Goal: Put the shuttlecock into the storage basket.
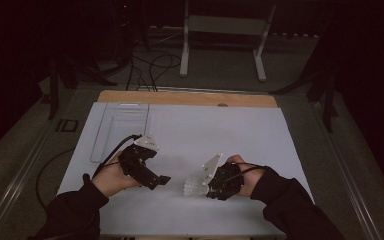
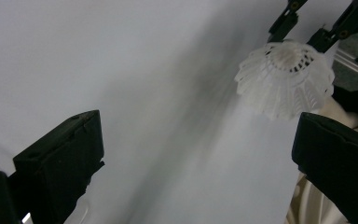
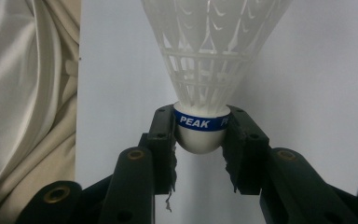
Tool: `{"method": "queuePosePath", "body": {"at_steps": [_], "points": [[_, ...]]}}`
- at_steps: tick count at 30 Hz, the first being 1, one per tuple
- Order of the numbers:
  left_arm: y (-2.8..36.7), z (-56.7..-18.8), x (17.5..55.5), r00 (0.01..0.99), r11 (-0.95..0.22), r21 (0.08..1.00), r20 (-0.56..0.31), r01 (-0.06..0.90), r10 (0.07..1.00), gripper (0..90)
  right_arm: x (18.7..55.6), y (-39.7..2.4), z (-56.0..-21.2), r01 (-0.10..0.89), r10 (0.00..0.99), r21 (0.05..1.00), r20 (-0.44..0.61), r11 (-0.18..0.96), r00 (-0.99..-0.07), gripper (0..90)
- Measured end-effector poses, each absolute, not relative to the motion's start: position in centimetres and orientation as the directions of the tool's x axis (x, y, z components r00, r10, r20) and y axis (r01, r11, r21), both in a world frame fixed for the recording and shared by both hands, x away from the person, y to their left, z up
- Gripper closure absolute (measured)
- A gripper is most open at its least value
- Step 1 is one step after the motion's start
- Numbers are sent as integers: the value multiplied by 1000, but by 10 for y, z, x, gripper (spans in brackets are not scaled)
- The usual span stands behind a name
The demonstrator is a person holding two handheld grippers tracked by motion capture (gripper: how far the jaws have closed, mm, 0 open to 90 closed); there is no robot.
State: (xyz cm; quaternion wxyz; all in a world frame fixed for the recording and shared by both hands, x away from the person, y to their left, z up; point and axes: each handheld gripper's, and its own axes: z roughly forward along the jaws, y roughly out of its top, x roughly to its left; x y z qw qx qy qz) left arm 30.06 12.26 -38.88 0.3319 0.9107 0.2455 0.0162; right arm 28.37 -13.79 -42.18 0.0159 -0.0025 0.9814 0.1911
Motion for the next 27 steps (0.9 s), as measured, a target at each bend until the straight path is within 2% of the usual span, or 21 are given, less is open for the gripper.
{"method": "queuePosePath", "body": {"at_steps": [7, 11, 16, 21, 27], "points": [[107, -391, 305, 904, -694, 593, -156, 407, 398, 82, 283, -134, -421, -22, -10, 374, -36, 927, -999, 658], [100, -393, 307, 914, -710, 584, -164, 393, 371, 151, 281, -132, -421, -32, -19, 374, -39, 927, -999, 659], [90, -400, 308, 928, -750, 550, -168, 367, 332, 175, 279, -129, -420, -44, -30, 383, -44, 923, -999, 659], [84, -406, 309, 931, -763, 535, -176, 364, 320, 242, 278, -127, -419, -54, -41, 380, -41, 923, -998, 658], [75, -411, 309, 939, -779, 524, -216, 344, 269, 405, 276, -125, -418, -63, -50, 385, -44, 921, -998, 659]]}}
